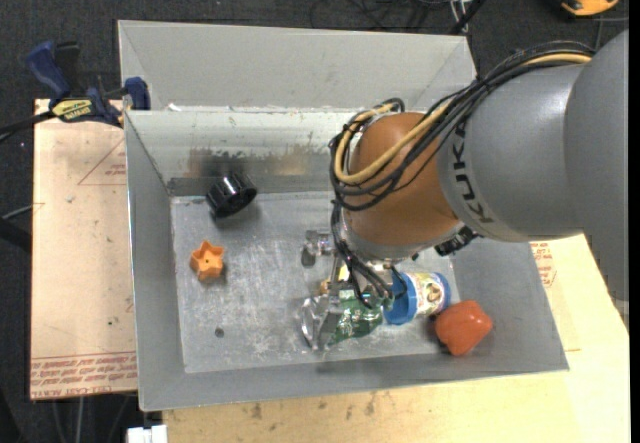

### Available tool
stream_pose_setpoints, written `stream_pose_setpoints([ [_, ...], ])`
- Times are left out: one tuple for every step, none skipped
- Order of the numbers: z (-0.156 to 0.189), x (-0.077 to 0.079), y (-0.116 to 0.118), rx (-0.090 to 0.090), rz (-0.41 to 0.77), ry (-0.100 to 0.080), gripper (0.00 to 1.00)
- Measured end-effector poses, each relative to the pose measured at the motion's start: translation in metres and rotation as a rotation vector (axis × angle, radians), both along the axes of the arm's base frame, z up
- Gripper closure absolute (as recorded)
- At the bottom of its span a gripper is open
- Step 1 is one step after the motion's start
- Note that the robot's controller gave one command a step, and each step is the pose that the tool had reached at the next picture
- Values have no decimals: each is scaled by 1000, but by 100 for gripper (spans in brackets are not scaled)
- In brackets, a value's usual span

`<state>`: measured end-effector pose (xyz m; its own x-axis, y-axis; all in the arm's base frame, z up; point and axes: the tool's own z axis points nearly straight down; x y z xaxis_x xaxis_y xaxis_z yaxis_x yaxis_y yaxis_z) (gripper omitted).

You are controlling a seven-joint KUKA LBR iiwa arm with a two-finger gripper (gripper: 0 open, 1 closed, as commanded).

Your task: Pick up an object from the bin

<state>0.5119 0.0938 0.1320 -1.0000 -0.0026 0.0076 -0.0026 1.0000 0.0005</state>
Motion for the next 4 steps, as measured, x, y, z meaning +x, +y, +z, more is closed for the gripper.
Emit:
stream_pose_setpoints([
  [4,2,0,1,-3,-7,0],
  [-41,9,-39,3,163,-14,0],
  [-37,2,-57,2,273,-2,0],
  [-27,12,-71,2,175,-11,0],
])
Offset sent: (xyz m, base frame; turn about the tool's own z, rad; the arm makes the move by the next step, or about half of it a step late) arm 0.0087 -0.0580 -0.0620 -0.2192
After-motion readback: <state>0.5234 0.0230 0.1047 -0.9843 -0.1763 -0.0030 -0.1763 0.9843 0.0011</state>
